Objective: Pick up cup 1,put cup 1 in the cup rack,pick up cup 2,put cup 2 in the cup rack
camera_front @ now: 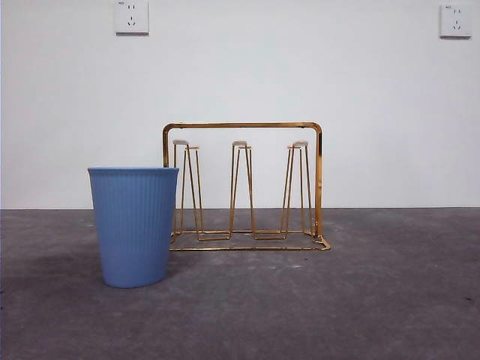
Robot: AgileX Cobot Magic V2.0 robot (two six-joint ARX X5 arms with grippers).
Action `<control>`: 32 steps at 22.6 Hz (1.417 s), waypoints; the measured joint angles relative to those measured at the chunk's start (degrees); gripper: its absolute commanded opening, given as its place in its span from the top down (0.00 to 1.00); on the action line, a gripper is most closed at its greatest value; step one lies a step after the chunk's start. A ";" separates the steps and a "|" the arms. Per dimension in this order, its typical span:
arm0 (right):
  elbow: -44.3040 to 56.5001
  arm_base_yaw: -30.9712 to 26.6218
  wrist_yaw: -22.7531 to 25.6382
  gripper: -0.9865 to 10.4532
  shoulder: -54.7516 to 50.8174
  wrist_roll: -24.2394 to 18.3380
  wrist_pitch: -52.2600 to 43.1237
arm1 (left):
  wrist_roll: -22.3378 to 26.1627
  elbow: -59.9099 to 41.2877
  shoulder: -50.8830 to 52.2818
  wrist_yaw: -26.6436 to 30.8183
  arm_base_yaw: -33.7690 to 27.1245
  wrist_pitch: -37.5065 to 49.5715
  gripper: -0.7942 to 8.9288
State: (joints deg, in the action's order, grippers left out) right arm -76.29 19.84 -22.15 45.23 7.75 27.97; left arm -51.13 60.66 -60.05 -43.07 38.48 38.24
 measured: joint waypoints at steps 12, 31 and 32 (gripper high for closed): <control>-0.37 0.02 -2.21 0.92 -0.63 3.04 -12.79 | -2.34 0.00 -8.07 12.15 10.67 18.23 0.13; -0.31 0.74 -8.13 0.92 5.62 10.95 -27.56 | 1.99 7.96 -18.36 22.49 13.73 22.99 0.13; -0.28 1.25 -8.02 0.92 6.14 11.21 -27.74 | 2.12 8.85 -19.08 22.58 13.94 22.84 0.13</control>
State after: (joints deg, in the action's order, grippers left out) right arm -76.58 21.08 -30.17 51.37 18.96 0.23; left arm -49.01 69.52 -79.13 -20.49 52.42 61.08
